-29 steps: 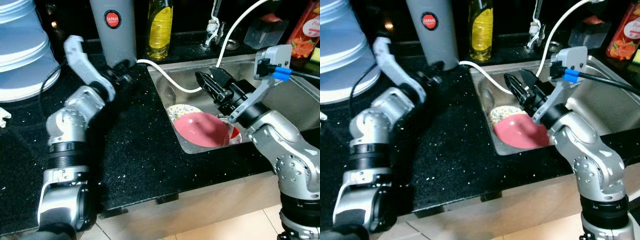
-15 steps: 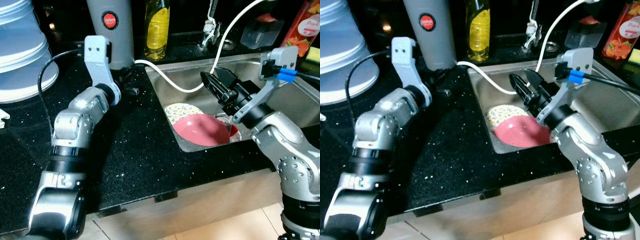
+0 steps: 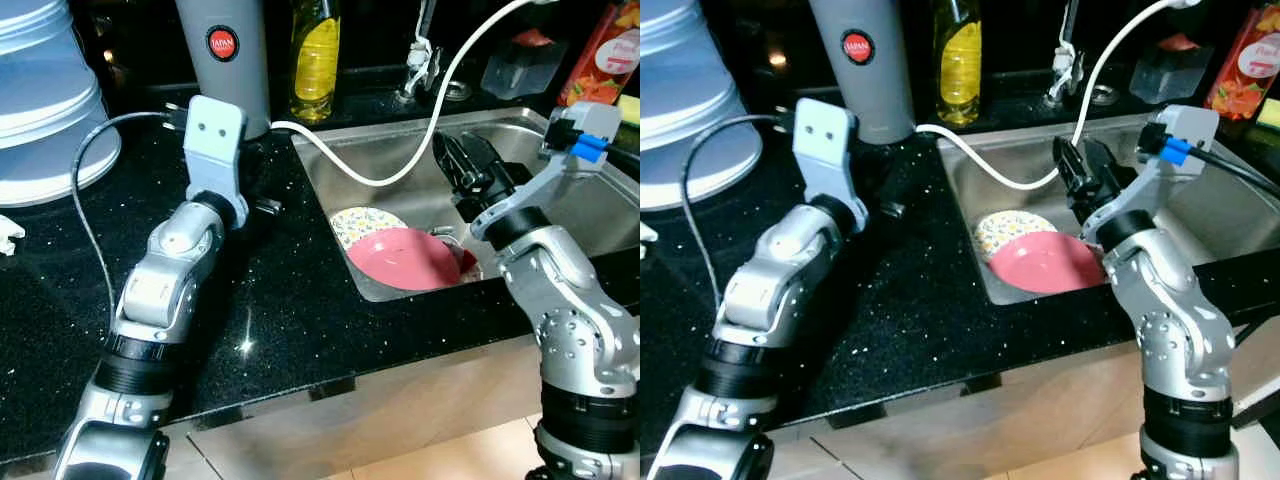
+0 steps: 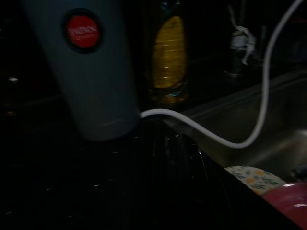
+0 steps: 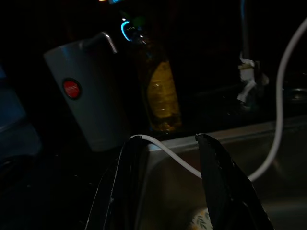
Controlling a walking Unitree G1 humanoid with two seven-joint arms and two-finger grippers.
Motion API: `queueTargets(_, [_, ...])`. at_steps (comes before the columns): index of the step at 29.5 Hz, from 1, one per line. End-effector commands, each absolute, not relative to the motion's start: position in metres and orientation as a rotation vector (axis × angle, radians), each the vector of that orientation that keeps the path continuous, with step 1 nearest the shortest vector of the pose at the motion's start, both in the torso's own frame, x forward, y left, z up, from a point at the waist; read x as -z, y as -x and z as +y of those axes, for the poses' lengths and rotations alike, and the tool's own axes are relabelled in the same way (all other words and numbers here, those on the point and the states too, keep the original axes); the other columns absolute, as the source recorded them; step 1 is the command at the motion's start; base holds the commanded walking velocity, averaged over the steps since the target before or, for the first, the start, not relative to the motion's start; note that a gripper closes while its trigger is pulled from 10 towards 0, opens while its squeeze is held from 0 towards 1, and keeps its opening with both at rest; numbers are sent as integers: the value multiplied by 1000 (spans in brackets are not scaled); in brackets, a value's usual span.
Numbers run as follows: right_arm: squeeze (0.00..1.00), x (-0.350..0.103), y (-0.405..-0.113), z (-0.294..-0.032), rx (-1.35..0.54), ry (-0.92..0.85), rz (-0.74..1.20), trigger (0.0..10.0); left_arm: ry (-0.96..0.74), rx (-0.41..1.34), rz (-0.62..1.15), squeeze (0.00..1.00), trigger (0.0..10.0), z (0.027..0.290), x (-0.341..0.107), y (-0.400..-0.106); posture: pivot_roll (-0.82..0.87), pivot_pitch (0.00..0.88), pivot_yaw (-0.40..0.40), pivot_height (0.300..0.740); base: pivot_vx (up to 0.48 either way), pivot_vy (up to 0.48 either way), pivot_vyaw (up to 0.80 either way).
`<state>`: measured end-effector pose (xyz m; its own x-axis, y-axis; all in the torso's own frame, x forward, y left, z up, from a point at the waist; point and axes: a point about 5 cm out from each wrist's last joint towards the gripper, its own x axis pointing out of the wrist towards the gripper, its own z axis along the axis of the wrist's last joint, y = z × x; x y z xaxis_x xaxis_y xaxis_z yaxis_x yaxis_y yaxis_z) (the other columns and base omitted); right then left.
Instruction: Kitchen organization
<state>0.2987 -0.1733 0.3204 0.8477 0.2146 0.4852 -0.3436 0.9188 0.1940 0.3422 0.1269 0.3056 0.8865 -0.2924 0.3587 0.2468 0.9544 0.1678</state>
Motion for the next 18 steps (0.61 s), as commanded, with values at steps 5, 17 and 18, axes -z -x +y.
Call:
queueTargets(5, [0, -323, -299, -173, -285, -258, -512, 10000, -130, 199, -417, 0, 10000, 135, -302, -339, -159, 118, 16, 740, 0, 0, 0])
queueTargets(17, [0, -327, -297, -188, -188, -178, -577, 10000, -135, 14, -483, 0, 10000, 171, -313, -342, -151, 106, 18, 740, 0, 0, 0])
queueTargets(18, [0, -327, -297, -190, -183, -169, -581, 10000, -137, 9, -486, 0, 10000, 173, -314, -341, -151, 106, 19, 740, 0, 0, 0])
